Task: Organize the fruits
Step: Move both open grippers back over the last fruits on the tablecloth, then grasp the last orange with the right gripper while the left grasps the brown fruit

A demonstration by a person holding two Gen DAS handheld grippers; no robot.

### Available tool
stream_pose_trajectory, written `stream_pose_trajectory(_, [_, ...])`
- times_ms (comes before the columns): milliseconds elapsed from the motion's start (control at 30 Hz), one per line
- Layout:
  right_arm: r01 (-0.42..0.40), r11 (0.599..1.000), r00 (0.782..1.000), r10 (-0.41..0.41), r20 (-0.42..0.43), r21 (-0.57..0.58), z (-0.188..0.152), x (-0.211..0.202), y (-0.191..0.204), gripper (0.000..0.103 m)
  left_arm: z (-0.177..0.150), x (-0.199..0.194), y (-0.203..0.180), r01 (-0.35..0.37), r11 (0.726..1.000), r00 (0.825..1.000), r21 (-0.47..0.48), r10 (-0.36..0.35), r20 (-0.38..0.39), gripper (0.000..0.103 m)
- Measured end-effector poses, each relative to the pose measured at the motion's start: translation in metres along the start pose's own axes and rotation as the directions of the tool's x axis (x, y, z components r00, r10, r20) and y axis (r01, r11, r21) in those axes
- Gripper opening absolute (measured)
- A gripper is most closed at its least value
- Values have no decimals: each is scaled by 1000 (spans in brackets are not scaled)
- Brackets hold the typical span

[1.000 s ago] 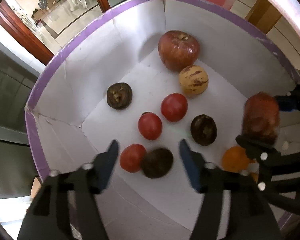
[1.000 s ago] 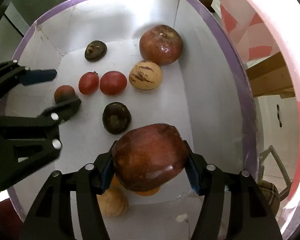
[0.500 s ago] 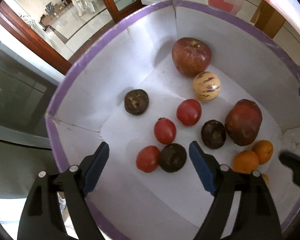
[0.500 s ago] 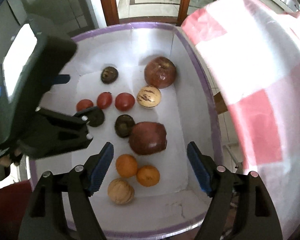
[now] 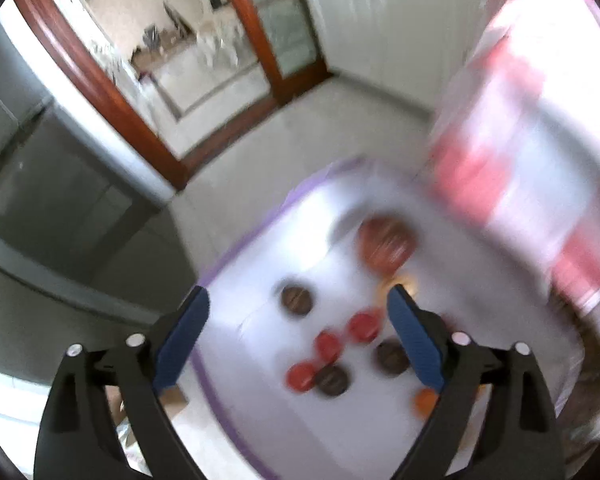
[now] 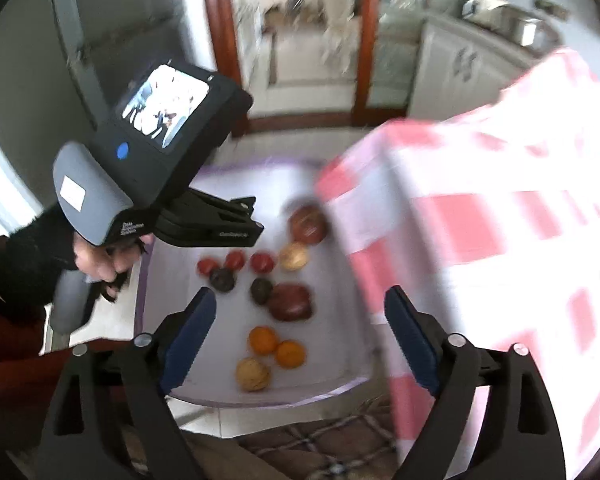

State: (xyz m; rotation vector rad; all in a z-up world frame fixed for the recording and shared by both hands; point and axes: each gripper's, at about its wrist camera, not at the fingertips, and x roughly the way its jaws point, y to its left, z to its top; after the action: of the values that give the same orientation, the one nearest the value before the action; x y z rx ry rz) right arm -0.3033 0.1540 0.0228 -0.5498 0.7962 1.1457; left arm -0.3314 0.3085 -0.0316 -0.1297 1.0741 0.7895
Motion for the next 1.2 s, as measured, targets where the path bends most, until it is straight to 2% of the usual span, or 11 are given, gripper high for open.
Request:
stream_pose_trajectory(100, [57,993,994,-66,92,104,-10,-41,-44,88,33,-38,-42,42,998,993,49,-47,112,100])
stream_pose_trajectory(200, [132,957,973,-175,152,257,-27,-77,-103,88,65,-76,-103,154,979,963,136,-180,200,101])
stream_pose_trajectory(300, [173,880,947,-271,170,443,-53,-106,-170,88,91,-95,-158,261,948,926,184,-299,231,101])
stream_pose_trajectory(433, [244,735,908,-402,118,633,-91,-130,-252,88,129,-103,-258,389,883,871,263,-445,208,101])
stream_pose_trajectory(633, [305,562,856,-515,37,769,-136,-142,-337,88,169,-102,-376,518,808,793,281,-577,195,101])
stream_pose_trajectory(767, [289,465,828,-560,25,837,-164,-146,-376,88,189,-83,-409,580,775,759,250,-626,178,101])
stream_pose_trajectory(800, [280,453,827,-561,26,846,-167,-149,-384,88,197,-81,-414,603,761,745,239,-644,174,101])
stream_pose_trajectory(833, [273,439,826,-564,25,856,-169,-148,-391,88,206,-80,-415,638,740,716,214,-672,189,101])
stream_pose_trajectory(1000, [273,407,832,-555,-1,872,-159,-140,-429,88,220,-67,-417,705,694,671,145,-719,181,101])
stream_pose_trajectory(1100, [299,391,824,-566,-29,870,-145,-133,-456,88,218,-68,-412,722,675,649,149,-736,191,101])
stream_pose_trajectory(1200, [314,395,827,-561,-43,863,-127,-116,-489,88,217,-69,-413,714,683,656,155,-730,195,101])
